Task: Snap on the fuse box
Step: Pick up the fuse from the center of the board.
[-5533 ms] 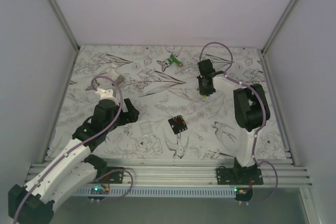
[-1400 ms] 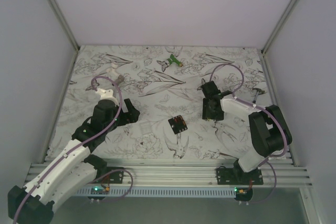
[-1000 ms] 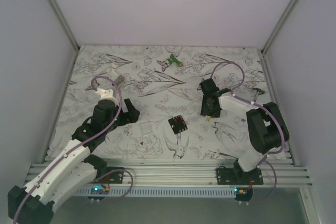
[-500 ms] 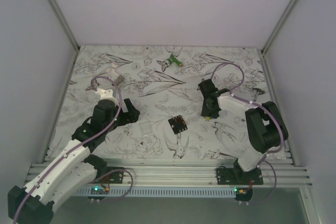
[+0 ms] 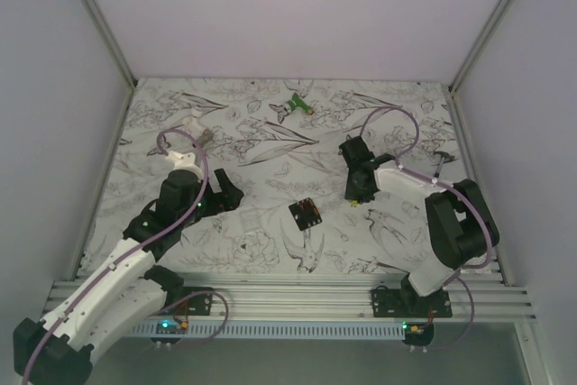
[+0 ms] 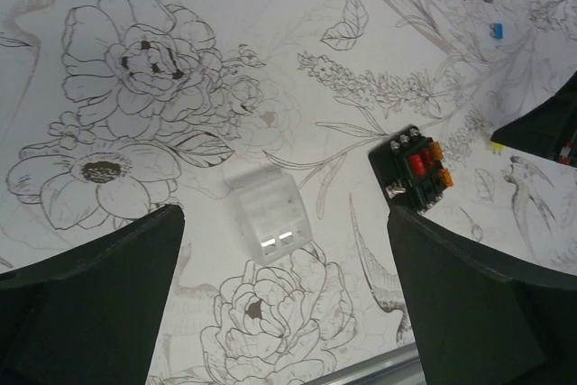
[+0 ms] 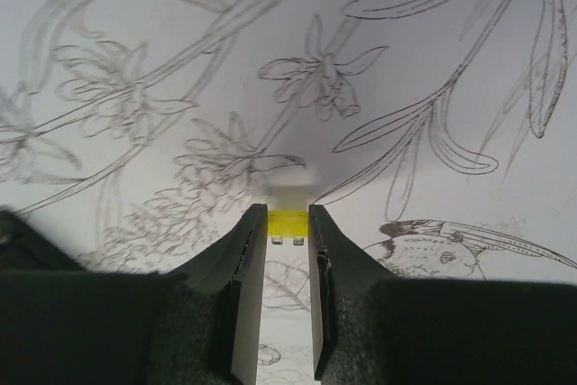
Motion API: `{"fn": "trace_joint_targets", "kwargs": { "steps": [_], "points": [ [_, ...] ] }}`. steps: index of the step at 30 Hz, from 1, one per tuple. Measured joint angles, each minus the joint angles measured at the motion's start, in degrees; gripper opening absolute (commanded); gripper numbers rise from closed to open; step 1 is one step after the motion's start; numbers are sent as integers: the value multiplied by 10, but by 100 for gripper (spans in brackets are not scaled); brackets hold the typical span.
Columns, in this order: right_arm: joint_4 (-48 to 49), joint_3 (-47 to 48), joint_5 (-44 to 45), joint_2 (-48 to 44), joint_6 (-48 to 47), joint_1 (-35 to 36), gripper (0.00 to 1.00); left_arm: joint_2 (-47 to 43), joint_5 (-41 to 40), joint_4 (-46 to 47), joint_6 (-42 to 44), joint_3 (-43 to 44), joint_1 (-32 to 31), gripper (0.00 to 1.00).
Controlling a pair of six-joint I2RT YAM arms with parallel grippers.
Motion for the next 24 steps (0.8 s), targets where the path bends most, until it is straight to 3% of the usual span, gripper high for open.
{"fn": "trace_joint_targets", "kwargs": {
  "steps": [9, 18, 24],
  "points": [
    [49, -3, -17, -98, 13, 46, 25, 37, 61, 33, -34, 8, -11, 95],
    [136, -4, -33, -164, 63, 120, 25, 111, 41, 117, -43, 37, -129, 83],
    [184, -4, -39, -184, 97, 154, 25, 165, 8, 186, -37, 60, -172, 73]
  ]
}}
